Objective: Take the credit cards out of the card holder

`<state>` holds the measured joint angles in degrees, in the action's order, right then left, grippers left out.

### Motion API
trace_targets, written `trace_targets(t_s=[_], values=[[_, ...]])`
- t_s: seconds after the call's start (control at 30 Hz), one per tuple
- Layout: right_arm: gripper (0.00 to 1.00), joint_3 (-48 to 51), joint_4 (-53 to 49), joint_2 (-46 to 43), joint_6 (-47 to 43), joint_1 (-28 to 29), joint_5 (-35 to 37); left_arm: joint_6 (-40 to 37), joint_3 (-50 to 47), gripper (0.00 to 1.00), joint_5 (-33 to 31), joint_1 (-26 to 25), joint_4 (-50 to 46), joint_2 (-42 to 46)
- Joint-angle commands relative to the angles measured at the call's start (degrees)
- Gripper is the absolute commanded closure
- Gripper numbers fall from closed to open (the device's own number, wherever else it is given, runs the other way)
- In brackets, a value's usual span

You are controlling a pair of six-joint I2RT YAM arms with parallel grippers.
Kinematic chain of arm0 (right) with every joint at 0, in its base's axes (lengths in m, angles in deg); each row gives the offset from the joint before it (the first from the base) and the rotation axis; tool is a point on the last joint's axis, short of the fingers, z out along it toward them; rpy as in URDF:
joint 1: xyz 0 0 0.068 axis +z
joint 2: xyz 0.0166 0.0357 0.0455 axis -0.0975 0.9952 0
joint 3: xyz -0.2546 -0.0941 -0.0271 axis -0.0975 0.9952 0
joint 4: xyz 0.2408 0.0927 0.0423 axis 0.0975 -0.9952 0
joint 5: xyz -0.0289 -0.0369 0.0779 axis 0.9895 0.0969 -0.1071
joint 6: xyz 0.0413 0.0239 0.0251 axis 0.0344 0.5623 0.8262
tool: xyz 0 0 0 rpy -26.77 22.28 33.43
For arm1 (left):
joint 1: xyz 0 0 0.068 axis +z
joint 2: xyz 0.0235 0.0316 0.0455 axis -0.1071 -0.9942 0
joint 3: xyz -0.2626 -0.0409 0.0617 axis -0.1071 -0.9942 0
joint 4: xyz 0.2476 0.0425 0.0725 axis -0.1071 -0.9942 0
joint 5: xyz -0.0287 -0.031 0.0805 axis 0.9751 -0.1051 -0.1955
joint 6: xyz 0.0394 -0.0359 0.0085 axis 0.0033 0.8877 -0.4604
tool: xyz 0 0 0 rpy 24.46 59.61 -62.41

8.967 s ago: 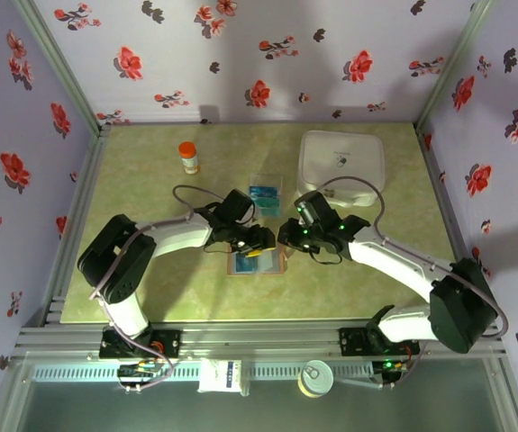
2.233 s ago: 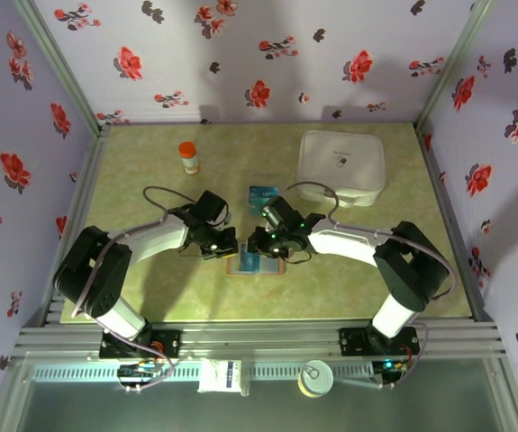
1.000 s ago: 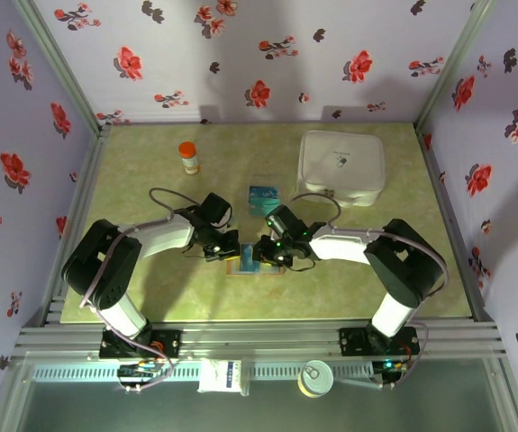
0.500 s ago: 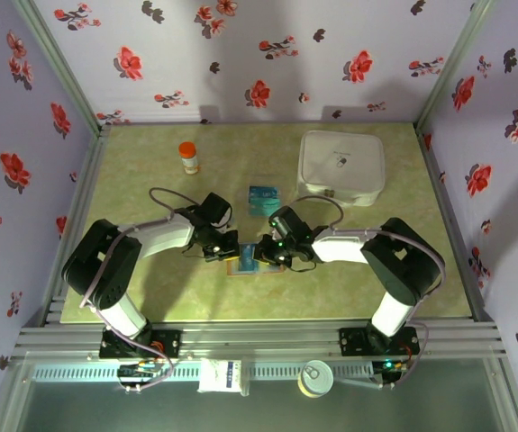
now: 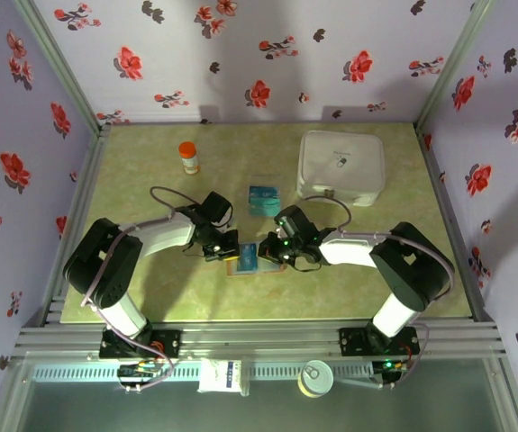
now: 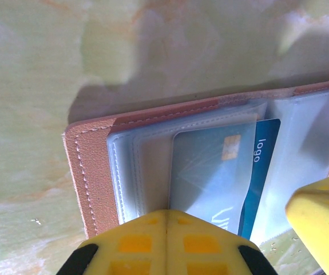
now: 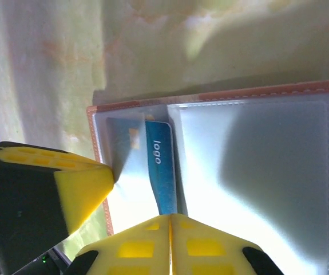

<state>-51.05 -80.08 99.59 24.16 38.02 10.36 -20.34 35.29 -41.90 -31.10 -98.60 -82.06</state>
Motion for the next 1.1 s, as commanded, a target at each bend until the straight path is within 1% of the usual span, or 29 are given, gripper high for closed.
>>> trace_targets(t_s=[0.0,0.07,0.2,0.57,0.77,0.93,1.07], values=[[0.83,-0.4,-0.2,-0.5,-1.7,-0.4,-1.1,-0.5,0.5,1.0,-1.9,-0.4,-3.7,-1.5],[0.81,-0.8,0.4,0.3,-1.6,-0.4,-1.2,-0.6,0.7,1.0,-1.9,-0.3,-3.8,-1.7],[0.79,-1.7,0.7,2.5,-1.7,-0.5,-1.7,-0.6,0.8,1.0,-1.9,-0.3,-4.0,-1.8],[0.79,-1.7,8.1,6.4,0.5,-0.5,-5.4,-0.8,0.9,1.0,-1.9,-0.4,-4.4,-1.9],[0.83,-1.3,9.1,6.2,0.8,-0.5,-5.9,-0.8,0.9,1.0,-1.8,-0.4,-4.4,-2.1],[0.89,-0.4,7.9,5.0,0.3,-0.6,-4.7,-0.9,0.9,1.0,-1.9,-0.4,-4.6,-2.2],[0.9,0.1,5.7,3.2,-0.7,-0.9,-3.5,-1.2,1.0,1.0,-2.0,-0.4,-4.9,-2.2]])
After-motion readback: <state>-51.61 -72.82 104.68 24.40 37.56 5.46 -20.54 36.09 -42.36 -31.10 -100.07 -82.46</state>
